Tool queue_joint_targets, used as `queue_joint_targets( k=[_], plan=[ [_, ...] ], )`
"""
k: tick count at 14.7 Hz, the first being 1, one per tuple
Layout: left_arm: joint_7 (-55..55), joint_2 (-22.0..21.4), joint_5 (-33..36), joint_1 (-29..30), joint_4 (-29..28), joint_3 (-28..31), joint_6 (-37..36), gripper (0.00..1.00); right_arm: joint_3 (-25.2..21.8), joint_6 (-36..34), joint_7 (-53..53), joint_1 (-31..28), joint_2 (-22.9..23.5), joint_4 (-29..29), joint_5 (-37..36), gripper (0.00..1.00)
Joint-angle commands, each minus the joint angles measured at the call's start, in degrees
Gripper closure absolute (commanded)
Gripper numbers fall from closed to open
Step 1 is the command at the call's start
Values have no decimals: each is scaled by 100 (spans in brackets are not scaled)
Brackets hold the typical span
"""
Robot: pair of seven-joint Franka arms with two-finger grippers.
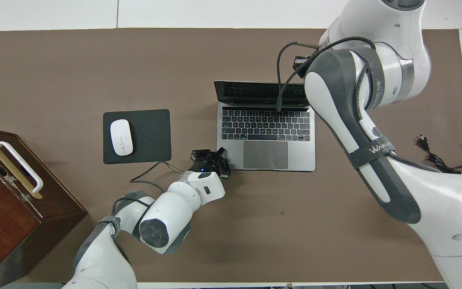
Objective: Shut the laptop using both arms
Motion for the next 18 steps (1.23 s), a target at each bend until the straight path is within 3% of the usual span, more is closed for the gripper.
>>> queue_joint_targets(
  k=[1, 10, 15, 18],
  plan=[
    [50, 125, 23, -127, -371, 106, -103, 100, 66, 24, -163, -118, -125, -492, 157, 100],
    [58, 125, 23, -127, -371, 106, -103, 100, 66, 287, -119, -162, -46, -1002, 446, 100],
    [58, 134, 23, -127, -371, 106, -103, 100, 66, 1148, -119, -153, -19, -1643, 474, 100],
    [67, 134, 23, -127, -371, 106, -103, 100, 66, 1228, -110, -153, 7, -1732, 483, 100]
  ],
)
